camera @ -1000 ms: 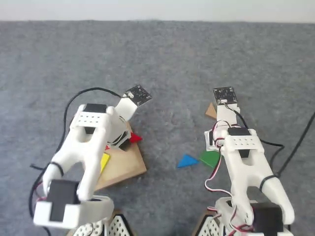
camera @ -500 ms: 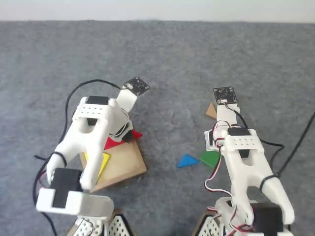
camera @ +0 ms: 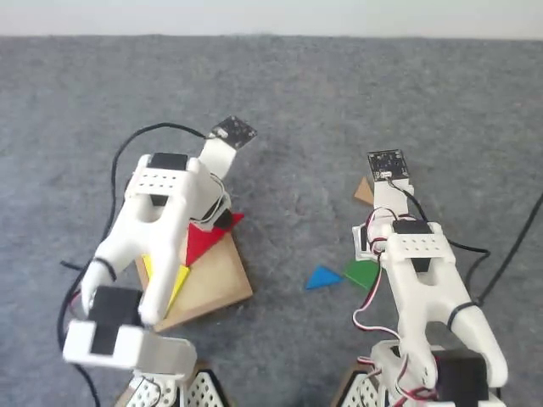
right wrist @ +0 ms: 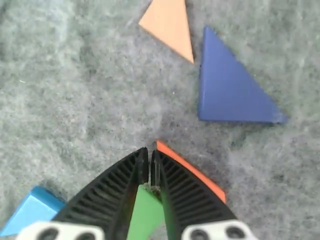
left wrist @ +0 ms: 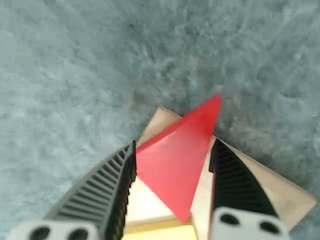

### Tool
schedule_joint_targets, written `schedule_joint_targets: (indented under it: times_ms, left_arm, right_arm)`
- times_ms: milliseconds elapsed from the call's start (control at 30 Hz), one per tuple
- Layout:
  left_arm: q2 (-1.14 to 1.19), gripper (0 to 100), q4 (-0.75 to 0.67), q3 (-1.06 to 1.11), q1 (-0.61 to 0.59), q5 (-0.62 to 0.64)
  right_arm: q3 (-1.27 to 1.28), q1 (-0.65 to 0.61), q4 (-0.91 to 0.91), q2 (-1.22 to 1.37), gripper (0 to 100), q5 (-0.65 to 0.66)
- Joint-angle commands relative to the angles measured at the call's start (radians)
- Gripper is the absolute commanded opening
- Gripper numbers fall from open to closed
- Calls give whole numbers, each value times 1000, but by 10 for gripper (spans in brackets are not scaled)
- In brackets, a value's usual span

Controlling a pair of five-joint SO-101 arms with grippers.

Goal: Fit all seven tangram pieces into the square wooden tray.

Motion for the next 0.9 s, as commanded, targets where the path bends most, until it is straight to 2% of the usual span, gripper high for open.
schedule_joint_targets:
  times_ms: [0, 300, 567, 767, 867]
  left_arm:
    - [-86, 231, 2, -36, -41, 23]
    - [97, 231, -152, -68, -51, 109]
    - [152, 231, -110, -101, -57, 72]
    - [152, 209, -100, -97, -133, 14]
    - [150, 209, -46, -102, -181, -21]
  right_arm:
    - [-57, 5, 13, 2, 20, -8]
    - [-57, 5, 13, 2, 20, -9]
    - [-55, 5, 13, 2, 20, -11]
    - [-55, 5, 13, 2, 20, -12]
    - [-55, 5, 13, 2, 20, -12]
